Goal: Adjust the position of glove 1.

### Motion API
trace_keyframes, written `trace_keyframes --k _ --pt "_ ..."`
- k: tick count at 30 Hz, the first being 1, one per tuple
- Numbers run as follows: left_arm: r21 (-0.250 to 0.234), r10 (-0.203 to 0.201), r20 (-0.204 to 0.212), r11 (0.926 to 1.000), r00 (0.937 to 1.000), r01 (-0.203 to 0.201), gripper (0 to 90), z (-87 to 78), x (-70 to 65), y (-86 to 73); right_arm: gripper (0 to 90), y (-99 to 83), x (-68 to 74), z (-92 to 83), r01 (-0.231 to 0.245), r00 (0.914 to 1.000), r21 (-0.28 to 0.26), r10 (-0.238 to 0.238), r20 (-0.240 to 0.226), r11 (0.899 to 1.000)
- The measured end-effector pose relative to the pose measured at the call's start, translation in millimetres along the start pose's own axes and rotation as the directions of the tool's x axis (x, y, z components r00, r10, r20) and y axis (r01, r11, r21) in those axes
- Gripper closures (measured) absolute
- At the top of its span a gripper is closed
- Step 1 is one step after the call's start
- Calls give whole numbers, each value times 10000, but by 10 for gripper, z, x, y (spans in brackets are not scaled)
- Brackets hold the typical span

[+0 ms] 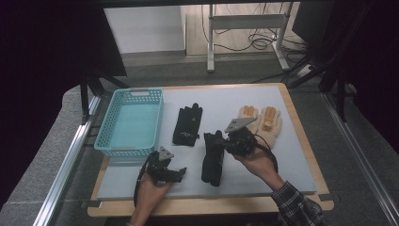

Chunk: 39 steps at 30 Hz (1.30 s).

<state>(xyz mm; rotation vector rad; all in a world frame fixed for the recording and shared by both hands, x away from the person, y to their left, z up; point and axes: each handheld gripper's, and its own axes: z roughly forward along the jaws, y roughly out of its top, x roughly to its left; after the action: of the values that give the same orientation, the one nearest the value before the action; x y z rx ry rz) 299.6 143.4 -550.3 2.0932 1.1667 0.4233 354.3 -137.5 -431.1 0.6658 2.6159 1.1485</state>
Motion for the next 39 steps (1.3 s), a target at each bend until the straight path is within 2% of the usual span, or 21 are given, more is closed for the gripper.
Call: trace_keyframes --k 4,5,7,10,13,18,24,27,32,39 --pt "-2 4 -9 10000 10000 -4 55 0 0 0 864 -114 74 207 -28 9988 421 49 -497 9991" --pt "-1 5 -9 10000 10000 -5 55 0 0 0 850 -147 91 301 -27 9974 487 62 -712 9988" --pt "1 10 -12 10000 10000 -10 55 0 1 0 779 -171 117 391 58 9965 579 -10 -836 9983" --pt "-5 6 -14 10000 10000 -6 55 1 0 0 624 -169 113 447 30 9977 424 -2 -680 9991" --pt "-9 -1 -13 10000 10000 1 55 1 0 0 578 -159 27 461 -204 9988 244 215 -435 9995" --pt "44 54 -2 10000 10000 -54 55 -3 4 0 508 -142 -209 582 -1035 9946 93 1036 -45 9946" --pt "39 44 2 10000 10000 -44 55 -2 4 -1 487 -33 -417 816 -1528 9882 66 1528 54 9882" --pt "33 42 4 10000 10000 -42 55 -2 4 -1 556 63 -499 992 -1614 9868 151 1612 184 9868" --pt "28 34 19 10000 10000 -34 55 -1 4 -1 637 189 -591 1207 -1650 9850 89 1643 535 9862" --pt "15 12 19 10000 10000 -12 55 -1 3 -1 598 303 -668 1494 -1349 9881 166 1333 771 9907"
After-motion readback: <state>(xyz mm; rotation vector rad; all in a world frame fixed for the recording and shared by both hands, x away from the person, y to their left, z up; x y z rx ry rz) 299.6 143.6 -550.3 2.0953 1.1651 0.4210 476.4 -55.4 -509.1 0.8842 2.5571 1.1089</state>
